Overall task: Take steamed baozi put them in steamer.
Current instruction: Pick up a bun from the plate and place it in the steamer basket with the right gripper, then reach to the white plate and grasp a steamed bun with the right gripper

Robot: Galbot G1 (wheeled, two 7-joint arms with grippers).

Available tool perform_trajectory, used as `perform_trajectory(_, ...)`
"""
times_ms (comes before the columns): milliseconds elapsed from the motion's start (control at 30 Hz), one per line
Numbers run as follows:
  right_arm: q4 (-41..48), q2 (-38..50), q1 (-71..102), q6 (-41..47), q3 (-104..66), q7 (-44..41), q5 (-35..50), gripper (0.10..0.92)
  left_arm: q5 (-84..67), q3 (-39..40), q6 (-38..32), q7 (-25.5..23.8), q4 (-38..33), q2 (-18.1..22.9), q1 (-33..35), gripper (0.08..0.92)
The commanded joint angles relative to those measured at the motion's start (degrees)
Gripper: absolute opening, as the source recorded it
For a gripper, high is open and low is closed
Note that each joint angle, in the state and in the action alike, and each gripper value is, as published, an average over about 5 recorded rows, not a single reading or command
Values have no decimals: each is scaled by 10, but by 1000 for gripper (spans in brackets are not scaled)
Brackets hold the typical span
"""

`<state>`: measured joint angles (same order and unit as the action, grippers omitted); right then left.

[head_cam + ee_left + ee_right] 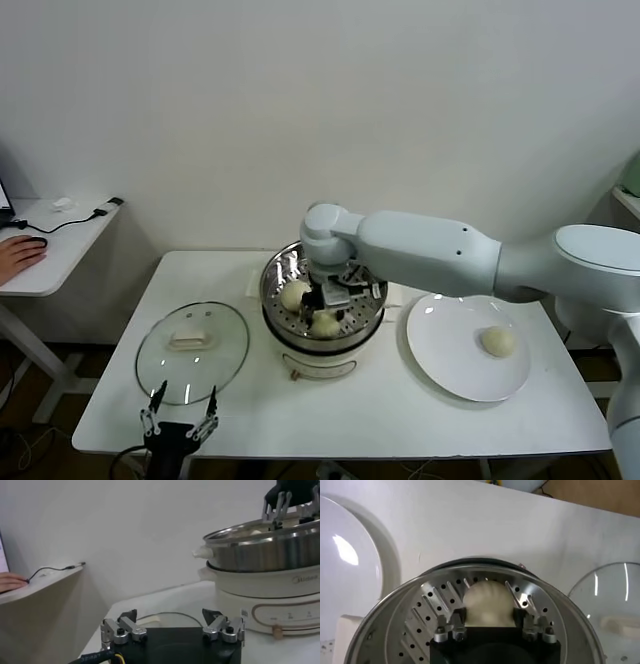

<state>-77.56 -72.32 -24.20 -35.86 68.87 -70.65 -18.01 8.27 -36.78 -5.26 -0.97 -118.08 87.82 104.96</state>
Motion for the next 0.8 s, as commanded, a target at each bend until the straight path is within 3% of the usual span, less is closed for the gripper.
perform_trajectory(33, -1, 1, 6, 0, 1, -1, 2, 751, 1, 0, 0, -1, 1, 1, 1, 823)
perform_trajectory(200, 1, 13, -4, -1, -4, -3, 12, 819, 1, 0, 0, 0, 2, 0, 2, 823)
perform_trajectory(500, 17, 84, -67, 28, -32, 15, 45, 823, 4, 0, 1, 0, 1, -3, 0, 823)
perform_trajectory(667, 41, 157, -156, 164, 37, 157, 97, 823, 5, 1, 1, 0, 1, -5, 0, 823)
perform_trajectory(800, 19, 222, -223, 372, 136, 182, 289, 823, 10, 1, -1, 1, 0, -7, 4, 823)
